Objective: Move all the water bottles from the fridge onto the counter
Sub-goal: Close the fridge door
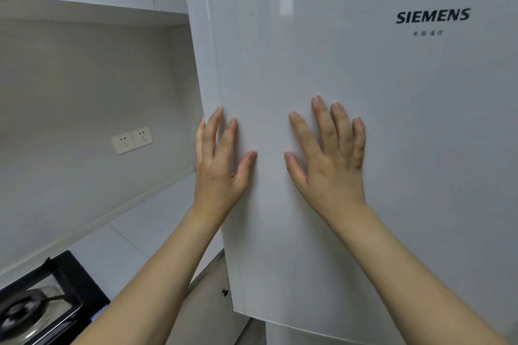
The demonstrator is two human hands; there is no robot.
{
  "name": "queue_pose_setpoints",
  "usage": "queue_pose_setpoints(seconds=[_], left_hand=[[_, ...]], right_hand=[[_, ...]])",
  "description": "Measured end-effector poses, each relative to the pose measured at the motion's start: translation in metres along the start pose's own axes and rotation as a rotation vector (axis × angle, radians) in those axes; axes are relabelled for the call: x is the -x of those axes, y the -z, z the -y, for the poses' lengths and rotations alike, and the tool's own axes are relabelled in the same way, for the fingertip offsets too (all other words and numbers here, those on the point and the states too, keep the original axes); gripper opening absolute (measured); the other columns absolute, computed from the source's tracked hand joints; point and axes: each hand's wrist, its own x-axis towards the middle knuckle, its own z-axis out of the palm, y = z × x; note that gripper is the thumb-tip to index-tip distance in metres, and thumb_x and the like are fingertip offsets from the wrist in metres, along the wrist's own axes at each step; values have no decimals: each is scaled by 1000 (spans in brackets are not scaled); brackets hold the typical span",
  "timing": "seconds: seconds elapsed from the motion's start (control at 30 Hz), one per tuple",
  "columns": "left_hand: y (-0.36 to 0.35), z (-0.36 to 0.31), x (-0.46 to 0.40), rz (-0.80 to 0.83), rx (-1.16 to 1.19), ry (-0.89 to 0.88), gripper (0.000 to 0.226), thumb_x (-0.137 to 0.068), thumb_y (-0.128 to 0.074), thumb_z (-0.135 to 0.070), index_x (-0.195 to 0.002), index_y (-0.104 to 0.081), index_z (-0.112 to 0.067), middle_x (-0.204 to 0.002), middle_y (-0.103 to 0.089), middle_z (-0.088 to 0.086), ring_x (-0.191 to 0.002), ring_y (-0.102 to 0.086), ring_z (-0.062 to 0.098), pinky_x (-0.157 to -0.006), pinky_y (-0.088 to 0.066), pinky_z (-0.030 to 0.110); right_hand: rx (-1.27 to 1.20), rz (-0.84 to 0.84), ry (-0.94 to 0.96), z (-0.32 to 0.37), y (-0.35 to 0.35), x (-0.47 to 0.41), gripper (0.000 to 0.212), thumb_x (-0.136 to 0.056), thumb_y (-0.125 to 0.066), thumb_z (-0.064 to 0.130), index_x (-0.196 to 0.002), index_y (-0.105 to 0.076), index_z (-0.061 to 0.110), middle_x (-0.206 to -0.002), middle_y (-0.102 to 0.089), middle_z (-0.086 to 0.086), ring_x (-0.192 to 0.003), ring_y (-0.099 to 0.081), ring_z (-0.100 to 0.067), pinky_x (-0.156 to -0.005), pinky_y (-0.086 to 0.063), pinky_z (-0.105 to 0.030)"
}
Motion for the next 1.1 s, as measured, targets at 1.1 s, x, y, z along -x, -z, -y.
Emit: queue_pose_setpoints(seconds=[1.1], left_hand=[[-133, 72, -38, 29, 222, 11, 56, -92, -62, -29, -139, -46, -1, -148, -34, 23, -139, -29, 41, -108, -29, 62]], right_hand=[[299, 109, 78, -45, -93, -16, 62, -99, -44, 48, -153, -29, 19, -159, -23, -10, -147, -16, -29, -118, -6, -49]])
